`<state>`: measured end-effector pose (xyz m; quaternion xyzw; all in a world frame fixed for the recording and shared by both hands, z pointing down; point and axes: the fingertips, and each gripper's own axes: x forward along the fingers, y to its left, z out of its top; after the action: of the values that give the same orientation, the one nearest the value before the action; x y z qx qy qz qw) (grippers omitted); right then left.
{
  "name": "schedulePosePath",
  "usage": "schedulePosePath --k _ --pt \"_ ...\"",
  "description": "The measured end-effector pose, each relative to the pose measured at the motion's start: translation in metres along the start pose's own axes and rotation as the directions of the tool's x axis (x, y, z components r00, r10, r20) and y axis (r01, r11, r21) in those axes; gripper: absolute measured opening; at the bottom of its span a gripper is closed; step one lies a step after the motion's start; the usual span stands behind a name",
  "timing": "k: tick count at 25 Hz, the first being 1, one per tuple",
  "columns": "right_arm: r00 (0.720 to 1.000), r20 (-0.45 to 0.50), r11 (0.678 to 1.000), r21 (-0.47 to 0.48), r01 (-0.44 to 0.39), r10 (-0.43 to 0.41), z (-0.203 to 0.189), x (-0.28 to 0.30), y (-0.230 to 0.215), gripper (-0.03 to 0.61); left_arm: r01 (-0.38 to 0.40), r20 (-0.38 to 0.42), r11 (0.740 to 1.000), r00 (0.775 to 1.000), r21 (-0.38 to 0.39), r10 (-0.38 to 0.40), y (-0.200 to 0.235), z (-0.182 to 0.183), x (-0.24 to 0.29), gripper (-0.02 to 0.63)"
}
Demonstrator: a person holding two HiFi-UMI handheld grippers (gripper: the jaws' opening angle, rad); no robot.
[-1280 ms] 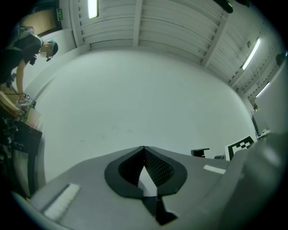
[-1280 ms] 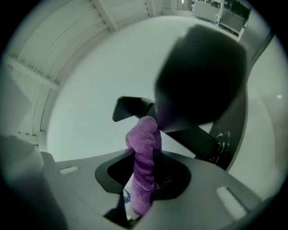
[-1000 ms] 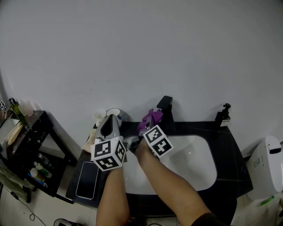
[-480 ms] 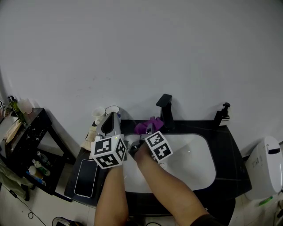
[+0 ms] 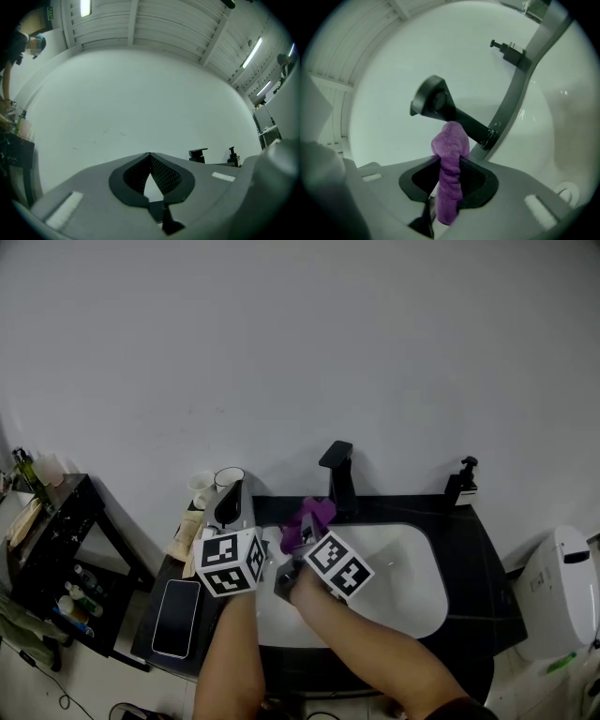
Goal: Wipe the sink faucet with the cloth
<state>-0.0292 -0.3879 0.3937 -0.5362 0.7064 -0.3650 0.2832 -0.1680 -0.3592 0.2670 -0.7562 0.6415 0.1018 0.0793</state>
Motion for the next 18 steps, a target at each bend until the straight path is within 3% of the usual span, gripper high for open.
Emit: schedulePosePath --k 4,6,8,11,15,17,18 --pt "0.984 -0.098 0.973 -0.16 -0.164 0.15 0.014 -0.051 0.035 0.101 0.02 -0.034 0.999 0.999 0.03 -0.019 -0.01 -0.01 0.004 0.017" --pt "0.969 -0.098 0.932 -0.266 -0.245 0.227 0.033 -0.078 0.049 0.101 0.037 -0.054 0.999 0.998 0.039 -0.034 -0.017 -0.016 0.006 0.017" --pt "0.96 -0.071 0.872 -0.405 -0.276 0.271 0.058 -0.097 0.054 0.101 0.054 -0.069 0.998 0.996 0.042 -0.051 -0.025 -0.02 0.007 0.017" --pt "0.957 0.012 0.753 -0.62 -0.219 0.288 0.105 -0.109 0.049 0.103 0.075 -0.087 0.997 0.994 0.034 -0.072 -0.034 -0.025 0.008 0.017" --pt "0.959 0.109 0.555 -0.83 -0.057 0.261 0.168 -0.098 0.031 0.101 0.094 -0.121 0.994 0.989 0.048 -0.088 -0.044 -0.034 0.01 0.017" --pt "0.971 0.143 0.497 -0.867 0.03 0.192 0.192 -0.084 0.012 0.101 0.103 -0.14 0.992 0.986 0.068 -0.092 -0.05 -0.04 0.011 0.017" --pt "0.974 0.17 0.495 -0.866 0.074 0.152 0.203 -0.079 0.0 0.104 0.104 -0.147 0.992 0.985 0.074 -0.092 -0.052 -0.042 0.011 0.017"
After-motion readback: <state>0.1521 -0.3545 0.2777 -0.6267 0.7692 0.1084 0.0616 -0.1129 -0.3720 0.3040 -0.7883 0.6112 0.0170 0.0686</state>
